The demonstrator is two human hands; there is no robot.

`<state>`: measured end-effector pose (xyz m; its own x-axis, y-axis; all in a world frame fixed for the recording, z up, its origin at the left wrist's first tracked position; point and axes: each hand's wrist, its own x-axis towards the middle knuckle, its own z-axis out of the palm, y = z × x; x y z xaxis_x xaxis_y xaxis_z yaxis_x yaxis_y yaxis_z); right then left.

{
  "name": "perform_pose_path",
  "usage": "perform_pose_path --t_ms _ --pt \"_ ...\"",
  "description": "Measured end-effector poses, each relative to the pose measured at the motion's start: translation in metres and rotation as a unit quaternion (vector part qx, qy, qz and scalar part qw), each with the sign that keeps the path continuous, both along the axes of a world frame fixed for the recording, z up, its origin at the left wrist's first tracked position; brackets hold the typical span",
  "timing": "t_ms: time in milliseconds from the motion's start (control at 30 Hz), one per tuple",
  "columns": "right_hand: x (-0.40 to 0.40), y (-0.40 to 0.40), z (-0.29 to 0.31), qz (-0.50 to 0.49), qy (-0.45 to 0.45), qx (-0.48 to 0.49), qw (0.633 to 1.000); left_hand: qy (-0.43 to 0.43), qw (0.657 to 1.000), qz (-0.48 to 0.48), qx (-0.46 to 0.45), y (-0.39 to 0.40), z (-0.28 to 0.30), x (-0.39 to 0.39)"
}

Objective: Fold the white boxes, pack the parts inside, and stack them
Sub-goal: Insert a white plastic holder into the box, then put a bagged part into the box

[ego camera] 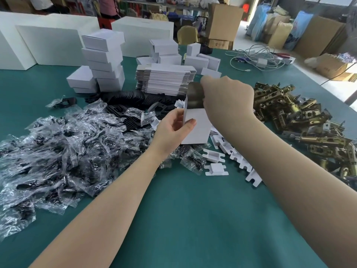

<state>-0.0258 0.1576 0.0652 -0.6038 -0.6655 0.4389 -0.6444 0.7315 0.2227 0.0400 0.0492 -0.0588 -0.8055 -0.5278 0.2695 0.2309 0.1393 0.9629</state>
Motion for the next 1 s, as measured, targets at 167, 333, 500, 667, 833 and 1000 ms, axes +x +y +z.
perform_pose_path --t_ms 167,333,500,667,833,1000 --pt "0.000 -0.004 -0.003 -0.001 0.017 0.038 0.999 -0.003 1.000 0.001 -0.005 0.001 0.001 0.001" --pt "-0.005 0.003 -0.013 0.041 -0.060 -0.022 0.997 0.000 1.000 0.003 -0.007 0.001 0.001 0.000" --pt "-0.015 0.019 -0.033 0.062 -0.160 -0.210 0.962 0.001 1.000 0.001 0.002 0.000 0.000 -0.001" --pt "-0.013 0.025 -0.068 0.110 -0.310 -0.446 0.832 -0.005 1.000 0.006 -0.022 0.000 0.000 -0.002" --pt "-0.008 0.023 -0.106 0.087 -0.419 -0.403 0.809 -0.013 1.000 0.007 -0.022 0.001 0.003 0.001" --pt "-0.004 0.025 -0.128 0.109 -0.439 -0.427 0.783 -0.023 0.999 -0.001 -0.034 0.003 0.002 0.004"
